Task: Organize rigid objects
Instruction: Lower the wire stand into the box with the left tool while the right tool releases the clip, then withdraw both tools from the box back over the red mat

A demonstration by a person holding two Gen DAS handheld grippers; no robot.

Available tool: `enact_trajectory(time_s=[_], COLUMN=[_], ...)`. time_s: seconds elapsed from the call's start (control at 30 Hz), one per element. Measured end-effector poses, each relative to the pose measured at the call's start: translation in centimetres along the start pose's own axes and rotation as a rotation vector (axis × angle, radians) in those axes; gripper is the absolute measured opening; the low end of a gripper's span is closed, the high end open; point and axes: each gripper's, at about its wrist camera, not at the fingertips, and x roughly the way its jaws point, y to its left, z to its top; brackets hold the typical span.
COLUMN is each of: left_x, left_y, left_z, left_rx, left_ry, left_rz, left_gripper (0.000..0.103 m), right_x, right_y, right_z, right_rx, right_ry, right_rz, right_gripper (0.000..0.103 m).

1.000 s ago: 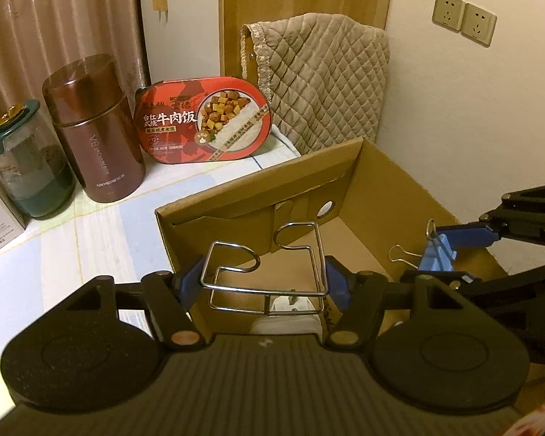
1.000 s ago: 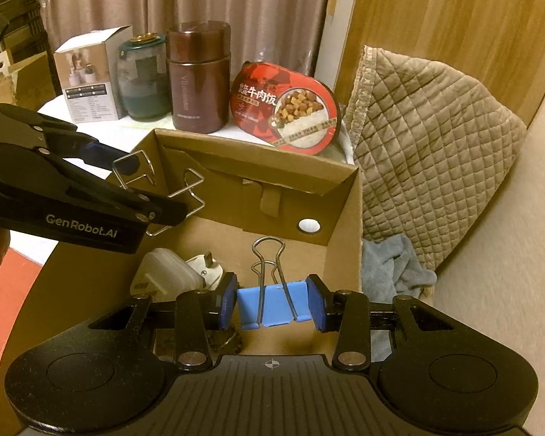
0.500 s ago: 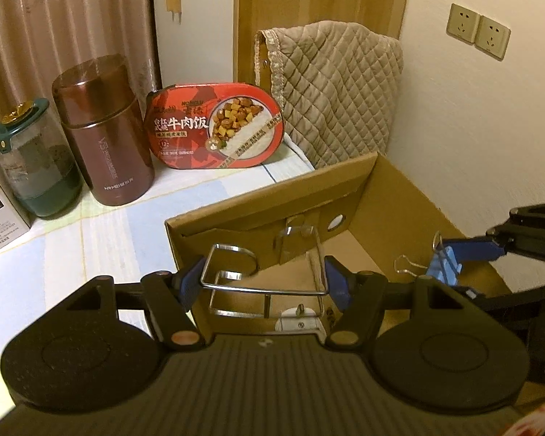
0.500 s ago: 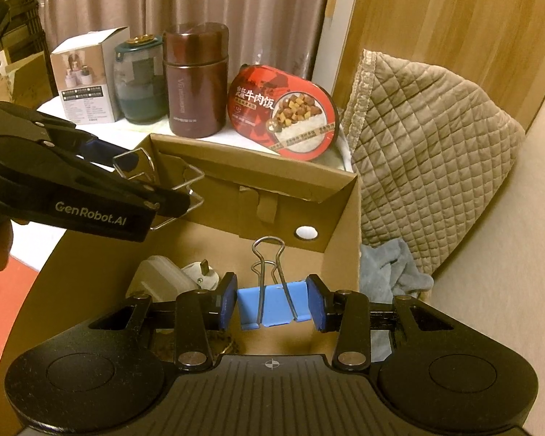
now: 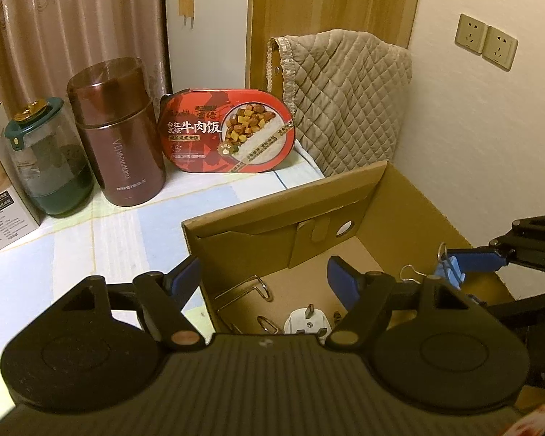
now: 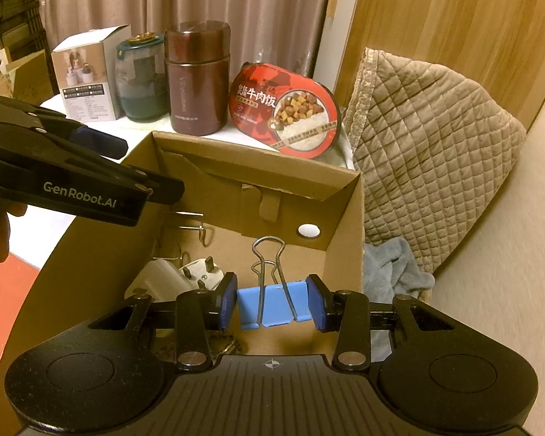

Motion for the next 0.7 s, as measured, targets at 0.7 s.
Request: enact_trajectory(time_s=[0.7], left_x=[-0.97], left_y=[0.67], left_z=[-0.38], left_rx=[-0.007], left_ry=[-0.023], left_rz=[0.010], left_gripper=[0.072], right_x=[-0.40], right_y=[-0.39], right_z=[0.25], right_rx=[-0.004], right_ry=[-0.073], right_rz=[0.006], right_gripper=[0.045])
